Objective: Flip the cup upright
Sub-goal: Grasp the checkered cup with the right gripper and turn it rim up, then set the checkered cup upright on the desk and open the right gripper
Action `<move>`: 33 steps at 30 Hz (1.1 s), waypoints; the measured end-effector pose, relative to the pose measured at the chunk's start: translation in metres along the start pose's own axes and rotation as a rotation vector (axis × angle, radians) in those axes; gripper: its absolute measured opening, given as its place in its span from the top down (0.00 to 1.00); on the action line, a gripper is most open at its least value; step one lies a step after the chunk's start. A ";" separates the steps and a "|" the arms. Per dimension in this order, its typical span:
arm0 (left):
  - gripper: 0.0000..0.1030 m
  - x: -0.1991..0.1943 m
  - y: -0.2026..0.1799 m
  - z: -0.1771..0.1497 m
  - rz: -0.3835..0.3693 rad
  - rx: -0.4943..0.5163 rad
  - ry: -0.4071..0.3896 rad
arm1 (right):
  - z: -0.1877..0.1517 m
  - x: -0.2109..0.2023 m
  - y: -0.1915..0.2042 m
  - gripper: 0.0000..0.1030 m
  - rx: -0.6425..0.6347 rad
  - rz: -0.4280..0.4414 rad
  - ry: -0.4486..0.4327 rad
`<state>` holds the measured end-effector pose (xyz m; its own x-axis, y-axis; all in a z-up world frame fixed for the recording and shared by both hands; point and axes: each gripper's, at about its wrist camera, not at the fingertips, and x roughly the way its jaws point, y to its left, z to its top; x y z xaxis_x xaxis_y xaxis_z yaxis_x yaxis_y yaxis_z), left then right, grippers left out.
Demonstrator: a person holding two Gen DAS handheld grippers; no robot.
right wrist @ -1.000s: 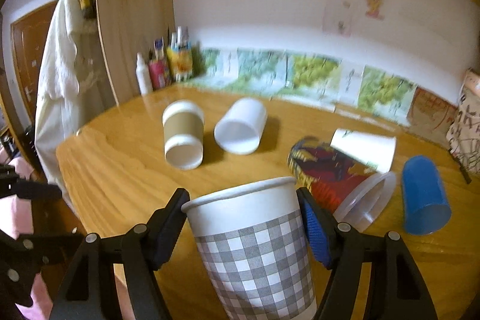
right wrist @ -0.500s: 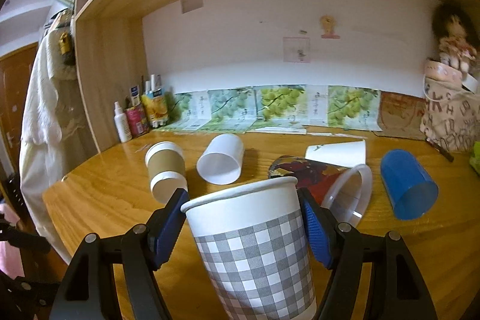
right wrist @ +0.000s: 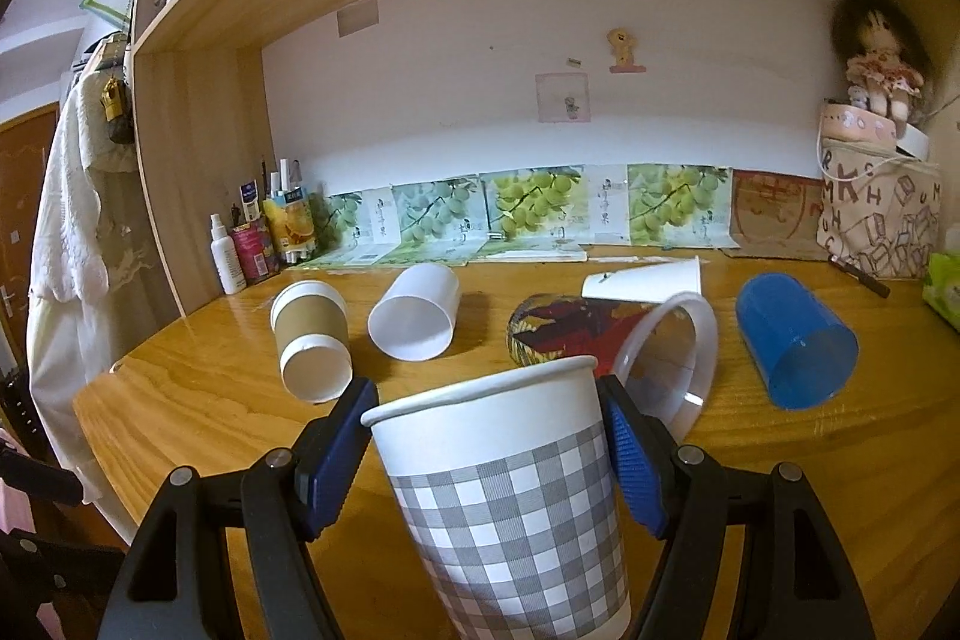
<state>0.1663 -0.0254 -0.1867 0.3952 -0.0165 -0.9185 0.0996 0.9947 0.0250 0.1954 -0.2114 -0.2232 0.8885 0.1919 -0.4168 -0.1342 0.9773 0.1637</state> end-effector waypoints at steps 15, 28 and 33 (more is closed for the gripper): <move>0.24 0.000 -0.001 0.000 0.003 0.002 0.007 | 0.001 -0.004 0.001 0.28 0.013 -0.003 -0.023; 0.24 0.002 -0.009 0.002 0.009 0.015 0.014 | -0.004 0.000 -0.004 0.28 0.040 0.007 0.008; 0.24 0.000 -0.014 0.005 0.005 0.020 0.007 | -0.004 0.000 -0.006 0.22 0.040 0.014 0.024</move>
<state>0.1690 -0.0398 -0.1851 0.3893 -0.0105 -0.9210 0.1154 0.9926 0.0375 0.1947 -0.2171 -0.2283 0.8760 0.2077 -0.4353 -0.1282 0.9703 0.2050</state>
